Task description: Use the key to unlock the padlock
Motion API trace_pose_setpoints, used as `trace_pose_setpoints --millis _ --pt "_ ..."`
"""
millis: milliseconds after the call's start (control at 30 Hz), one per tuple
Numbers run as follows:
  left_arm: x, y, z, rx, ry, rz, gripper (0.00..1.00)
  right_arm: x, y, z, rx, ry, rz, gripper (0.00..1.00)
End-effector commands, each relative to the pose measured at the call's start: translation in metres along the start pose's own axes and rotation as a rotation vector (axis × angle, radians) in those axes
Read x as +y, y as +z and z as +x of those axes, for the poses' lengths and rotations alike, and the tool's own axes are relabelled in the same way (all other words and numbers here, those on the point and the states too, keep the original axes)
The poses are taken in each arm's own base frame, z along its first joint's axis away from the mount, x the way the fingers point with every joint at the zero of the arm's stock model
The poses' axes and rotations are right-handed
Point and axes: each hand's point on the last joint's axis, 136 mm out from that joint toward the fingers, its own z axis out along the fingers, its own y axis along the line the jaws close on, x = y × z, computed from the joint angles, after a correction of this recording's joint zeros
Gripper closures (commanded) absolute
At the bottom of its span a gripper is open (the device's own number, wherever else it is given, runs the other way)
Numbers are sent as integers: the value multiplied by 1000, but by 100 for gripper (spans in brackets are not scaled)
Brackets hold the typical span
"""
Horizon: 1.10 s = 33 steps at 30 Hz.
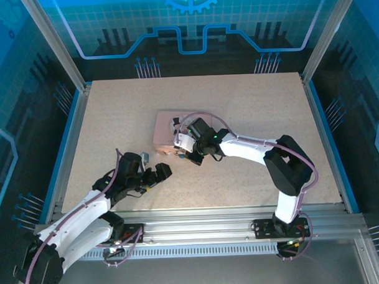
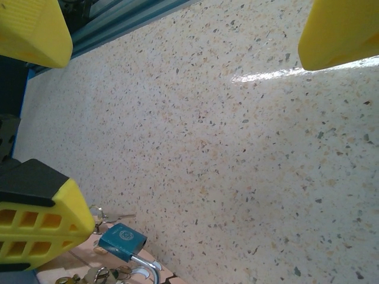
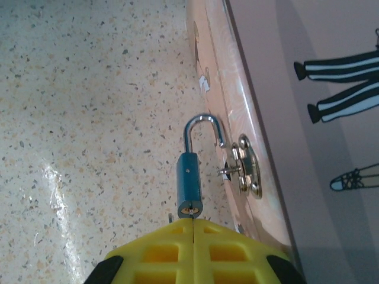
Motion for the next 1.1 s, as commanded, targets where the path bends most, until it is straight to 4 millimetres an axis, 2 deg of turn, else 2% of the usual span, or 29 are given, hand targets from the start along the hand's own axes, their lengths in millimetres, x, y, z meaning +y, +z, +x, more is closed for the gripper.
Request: trace_pose_setpoints --millis 0,267,600,833,1067 --pt "6 2 5 21 -28 -7 1 -1 1 -14 -43 -7 -22 100" --pt "9 3 6 21 -33 -12 1 12 -1 -15 -52 -4 -41 100" --pt "12 5 8 22 -39 -10 1 24 -20 -14 -94 33 -19 100" --pt "10 5 8 23 -39 -1 1 28 -44 -20 -168 65 5 100" --pt "7 5 6 19 -39 11 1 22 -66 -11 -185 98 70 100"
